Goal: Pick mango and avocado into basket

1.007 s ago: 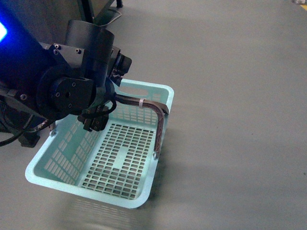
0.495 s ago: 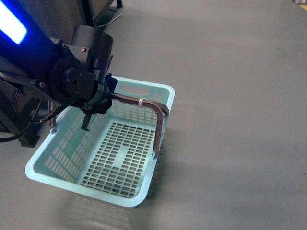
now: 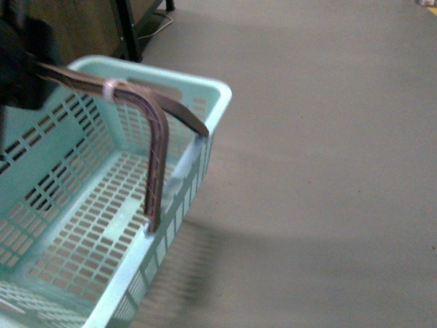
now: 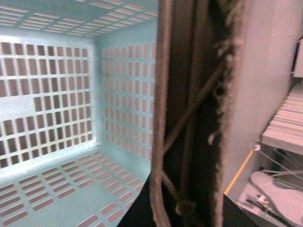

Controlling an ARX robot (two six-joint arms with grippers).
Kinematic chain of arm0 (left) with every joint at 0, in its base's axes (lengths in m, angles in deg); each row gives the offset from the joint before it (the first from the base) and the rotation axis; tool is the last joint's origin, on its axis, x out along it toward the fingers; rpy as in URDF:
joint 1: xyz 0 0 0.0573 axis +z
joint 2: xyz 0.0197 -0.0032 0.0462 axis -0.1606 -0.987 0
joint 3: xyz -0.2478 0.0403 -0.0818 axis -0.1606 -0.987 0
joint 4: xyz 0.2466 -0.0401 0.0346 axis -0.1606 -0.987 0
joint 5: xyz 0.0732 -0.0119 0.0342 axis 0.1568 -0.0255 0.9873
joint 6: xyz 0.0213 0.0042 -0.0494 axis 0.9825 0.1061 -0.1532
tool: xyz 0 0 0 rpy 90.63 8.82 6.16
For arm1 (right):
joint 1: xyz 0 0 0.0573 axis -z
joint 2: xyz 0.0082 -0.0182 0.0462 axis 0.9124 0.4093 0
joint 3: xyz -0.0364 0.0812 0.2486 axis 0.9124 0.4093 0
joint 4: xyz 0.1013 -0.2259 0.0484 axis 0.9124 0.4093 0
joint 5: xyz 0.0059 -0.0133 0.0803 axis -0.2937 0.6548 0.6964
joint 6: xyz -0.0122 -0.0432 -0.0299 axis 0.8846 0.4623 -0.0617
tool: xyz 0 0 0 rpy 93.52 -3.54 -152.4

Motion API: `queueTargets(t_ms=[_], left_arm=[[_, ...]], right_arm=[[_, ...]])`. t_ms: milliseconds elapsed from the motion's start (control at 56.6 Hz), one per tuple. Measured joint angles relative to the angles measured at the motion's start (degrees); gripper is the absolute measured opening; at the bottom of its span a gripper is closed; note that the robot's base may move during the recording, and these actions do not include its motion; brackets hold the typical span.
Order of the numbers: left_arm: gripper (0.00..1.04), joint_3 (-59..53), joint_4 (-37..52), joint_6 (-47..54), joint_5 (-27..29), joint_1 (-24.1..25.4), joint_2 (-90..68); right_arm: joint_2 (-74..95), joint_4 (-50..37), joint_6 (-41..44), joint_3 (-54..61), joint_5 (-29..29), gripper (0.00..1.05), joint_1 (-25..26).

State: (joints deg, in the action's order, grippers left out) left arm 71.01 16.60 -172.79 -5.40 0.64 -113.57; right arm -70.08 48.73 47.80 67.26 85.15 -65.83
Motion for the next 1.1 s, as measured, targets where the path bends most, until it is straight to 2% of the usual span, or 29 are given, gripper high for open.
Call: queueTargets(t_ms=[212, 406, 477, 1095], left_arm=[[0.07, -3.2, -6.4, -1.8, -2.4, 1.9, 17.3], [0.07, -4.5, -19.0, -4.0, -2.6, -0.1, 35.0], [0.07, -4.5, -21.0, -3.7, -1.6, -0.9, 38.6], [0.07, -4.2, -21.7, -2.2, -0.6, -1.4, 41.1]], right_arm=[[0.0, 0.0, 0.0, 0.0, 0.0, 0.97, 0.0], [0.0, 0.0, 0.0, 0.0, 0.0, 0.97, 0.0], [0.0, 0.0, 0.0, 0.0, 0.0, 0.97, 0.0], [0.0, 0.0, 0.0, 0.0, 0.0, 0.97, 0.0]])
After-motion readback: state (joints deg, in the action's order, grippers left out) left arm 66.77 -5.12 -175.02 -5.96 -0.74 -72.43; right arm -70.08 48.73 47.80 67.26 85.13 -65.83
